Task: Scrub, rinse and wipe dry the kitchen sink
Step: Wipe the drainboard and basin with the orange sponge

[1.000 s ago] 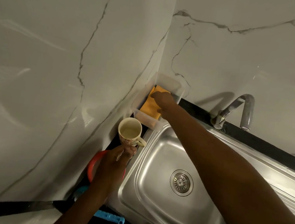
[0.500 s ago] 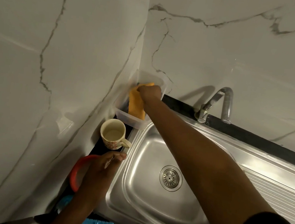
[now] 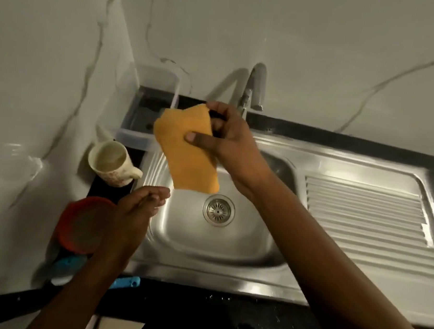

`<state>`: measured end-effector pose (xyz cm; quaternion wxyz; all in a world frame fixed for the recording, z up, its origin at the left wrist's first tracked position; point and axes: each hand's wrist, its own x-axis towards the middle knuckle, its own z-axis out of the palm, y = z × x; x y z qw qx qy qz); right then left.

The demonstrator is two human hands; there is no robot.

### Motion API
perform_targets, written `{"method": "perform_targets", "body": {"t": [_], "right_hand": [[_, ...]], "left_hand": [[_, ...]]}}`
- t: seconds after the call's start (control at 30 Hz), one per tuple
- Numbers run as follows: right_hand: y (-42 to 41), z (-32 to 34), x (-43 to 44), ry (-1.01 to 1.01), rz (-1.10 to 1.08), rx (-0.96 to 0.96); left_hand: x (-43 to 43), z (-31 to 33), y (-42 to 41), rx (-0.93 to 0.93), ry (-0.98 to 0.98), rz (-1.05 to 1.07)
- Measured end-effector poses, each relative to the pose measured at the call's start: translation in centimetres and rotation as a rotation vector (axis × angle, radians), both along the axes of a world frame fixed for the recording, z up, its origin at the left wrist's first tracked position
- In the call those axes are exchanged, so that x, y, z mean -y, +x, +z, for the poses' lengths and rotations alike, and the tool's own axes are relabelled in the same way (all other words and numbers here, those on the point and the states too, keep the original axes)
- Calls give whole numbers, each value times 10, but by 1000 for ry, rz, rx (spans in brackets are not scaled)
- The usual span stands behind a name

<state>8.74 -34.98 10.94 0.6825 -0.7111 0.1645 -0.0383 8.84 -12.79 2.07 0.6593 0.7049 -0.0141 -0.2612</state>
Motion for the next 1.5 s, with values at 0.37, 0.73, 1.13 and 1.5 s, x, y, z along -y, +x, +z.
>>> {"method": "perform_targets", "body": {"t": [0.37, 0.73, 1.13, 1.5], "right_hand": [[-165, -129, -33, -952, 609, 233], [-218, -165, -105, -982, 584, -254], [-262, -195, -68, -1161, 532, -176], [-397, -179, 113, -1252, 414, -349]], "left_hand": [[-6, -6, -51, 43, 86, 94], [38, 3, -137, 94, 143, 76], [50, 1, -167, 144, 162, 86], [106, -5, -208, 136, 176, 7]]}}
